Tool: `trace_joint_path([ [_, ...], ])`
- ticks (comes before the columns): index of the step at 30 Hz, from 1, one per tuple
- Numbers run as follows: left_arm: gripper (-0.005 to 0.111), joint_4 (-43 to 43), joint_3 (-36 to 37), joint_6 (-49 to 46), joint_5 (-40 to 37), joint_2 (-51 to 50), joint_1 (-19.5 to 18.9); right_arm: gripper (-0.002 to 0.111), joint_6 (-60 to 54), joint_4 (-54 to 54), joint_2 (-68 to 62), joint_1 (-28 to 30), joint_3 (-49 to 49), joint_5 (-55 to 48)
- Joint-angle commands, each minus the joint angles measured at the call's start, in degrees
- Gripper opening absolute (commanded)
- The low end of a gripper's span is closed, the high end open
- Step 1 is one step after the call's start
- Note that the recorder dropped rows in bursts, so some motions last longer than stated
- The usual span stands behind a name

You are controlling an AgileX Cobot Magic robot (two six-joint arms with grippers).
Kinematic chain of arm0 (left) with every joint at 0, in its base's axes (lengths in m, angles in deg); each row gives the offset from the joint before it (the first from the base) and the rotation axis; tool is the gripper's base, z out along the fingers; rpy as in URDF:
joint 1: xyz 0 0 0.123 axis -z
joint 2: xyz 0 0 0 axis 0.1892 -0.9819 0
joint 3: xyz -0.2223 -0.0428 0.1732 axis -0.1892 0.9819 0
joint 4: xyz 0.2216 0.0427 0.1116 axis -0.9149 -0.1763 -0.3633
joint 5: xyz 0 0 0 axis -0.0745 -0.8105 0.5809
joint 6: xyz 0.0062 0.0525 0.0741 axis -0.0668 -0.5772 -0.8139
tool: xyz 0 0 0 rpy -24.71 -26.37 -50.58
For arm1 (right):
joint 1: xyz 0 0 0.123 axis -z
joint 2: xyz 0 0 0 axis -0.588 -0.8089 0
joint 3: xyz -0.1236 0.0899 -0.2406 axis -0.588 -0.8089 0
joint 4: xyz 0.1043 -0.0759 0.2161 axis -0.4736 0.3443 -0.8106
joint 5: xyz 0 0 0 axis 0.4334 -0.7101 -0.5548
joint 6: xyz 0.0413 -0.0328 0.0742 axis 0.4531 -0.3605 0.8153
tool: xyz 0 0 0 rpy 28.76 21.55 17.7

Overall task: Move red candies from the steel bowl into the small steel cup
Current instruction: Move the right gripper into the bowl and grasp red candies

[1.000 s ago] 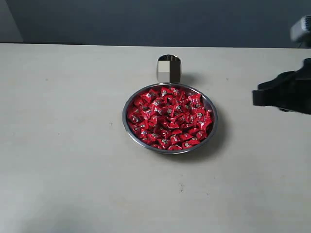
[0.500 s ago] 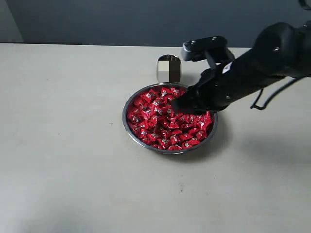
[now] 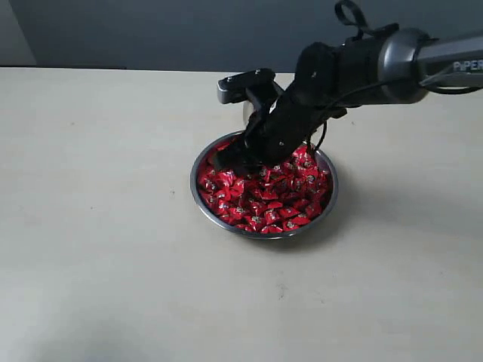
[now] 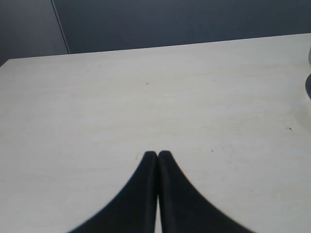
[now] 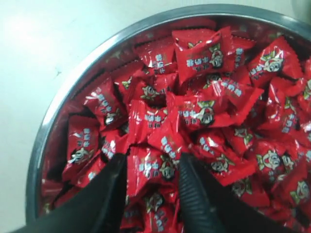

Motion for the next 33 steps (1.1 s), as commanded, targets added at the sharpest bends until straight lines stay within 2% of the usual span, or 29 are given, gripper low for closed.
trace_joint_path([
  [1,0.0,-0.1,-0.5,0.1,0.3,0.3,0.5,0.036,-0.5,3.1,-3.3,0.0,3.3,0.1],
  [10,0.0,-0.1,-0.5,0.1,0.3,0.3,0.5,0.035,-0.5,6.5,-6.5,0.0,4.8,1.3],
  [12,0.0,-0.1,-0.5,0.1,0.3,0.3,0.5,0.027,-0.5,7.6,-6.5,0.0,4.8,1.3],
  [15,0.0,-0.1,-0.5,0.1,0.3,0.3,0.5,0.002,-0.5,7.8,-6.2,0.0,4.8,1.1],
  [16,0.0,-0.1,-0.5,0.1,0.3,0.3,0.5,0.0,-0.5,7.8,-5.9,0.0,4.8,0.9],
  [33,0.0,-0.1,-0.5,0.1,0.3,0.3,0.5,0.0,-0.5,6.4,2.1,0.0,4.8,-2.9],
])
